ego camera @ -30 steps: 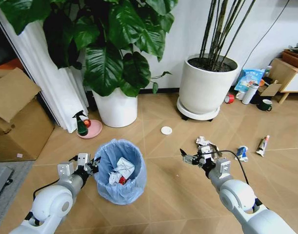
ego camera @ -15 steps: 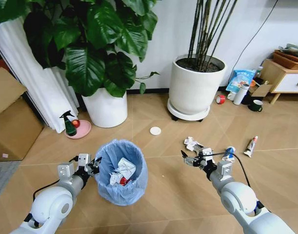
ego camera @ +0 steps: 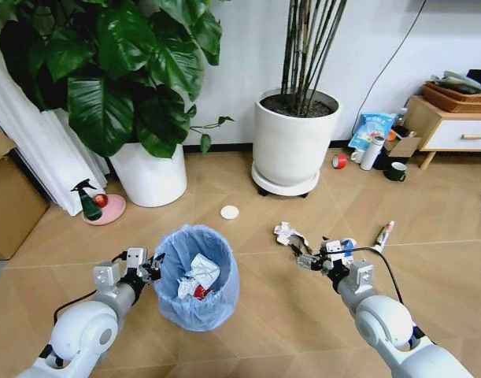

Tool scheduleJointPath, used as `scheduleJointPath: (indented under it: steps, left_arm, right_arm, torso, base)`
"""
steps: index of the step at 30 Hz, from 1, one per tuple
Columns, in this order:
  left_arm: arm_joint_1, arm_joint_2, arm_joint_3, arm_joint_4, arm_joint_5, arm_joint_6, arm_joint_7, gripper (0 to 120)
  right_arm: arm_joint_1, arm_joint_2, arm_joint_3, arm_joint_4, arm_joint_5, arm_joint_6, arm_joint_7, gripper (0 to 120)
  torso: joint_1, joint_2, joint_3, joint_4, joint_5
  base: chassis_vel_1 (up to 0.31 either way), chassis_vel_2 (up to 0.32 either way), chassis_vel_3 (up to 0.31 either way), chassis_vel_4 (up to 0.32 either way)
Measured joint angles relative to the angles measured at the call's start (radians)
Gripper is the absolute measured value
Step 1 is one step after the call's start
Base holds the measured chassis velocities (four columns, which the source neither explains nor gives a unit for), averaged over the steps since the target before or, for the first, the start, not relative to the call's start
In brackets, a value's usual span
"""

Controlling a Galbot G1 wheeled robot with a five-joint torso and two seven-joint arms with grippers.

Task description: Pick up the trash bin and place the garbage on the floor into it.

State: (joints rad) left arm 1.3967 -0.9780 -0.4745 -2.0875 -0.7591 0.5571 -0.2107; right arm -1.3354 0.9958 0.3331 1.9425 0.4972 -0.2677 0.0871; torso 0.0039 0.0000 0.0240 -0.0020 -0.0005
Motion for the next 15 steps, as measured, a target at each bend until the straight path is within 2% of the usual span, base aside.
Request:
scheduleJointPath:
  steps: [15]
  left_arm:
    - [-0.005, -0.004, 0.001, 0.009, 0.001, -0.003, 0.004, 0]
  right_arm:
    - [0.015, 0.008, -0.02, -0.031, -0.004, 0.032, 0.001, 100]
  torso:
    - [0.0, 0.0, 0.0, -0.0005, 0.0002]
  base:
    - [-0.18, -0.175, 0.172, 0.171]
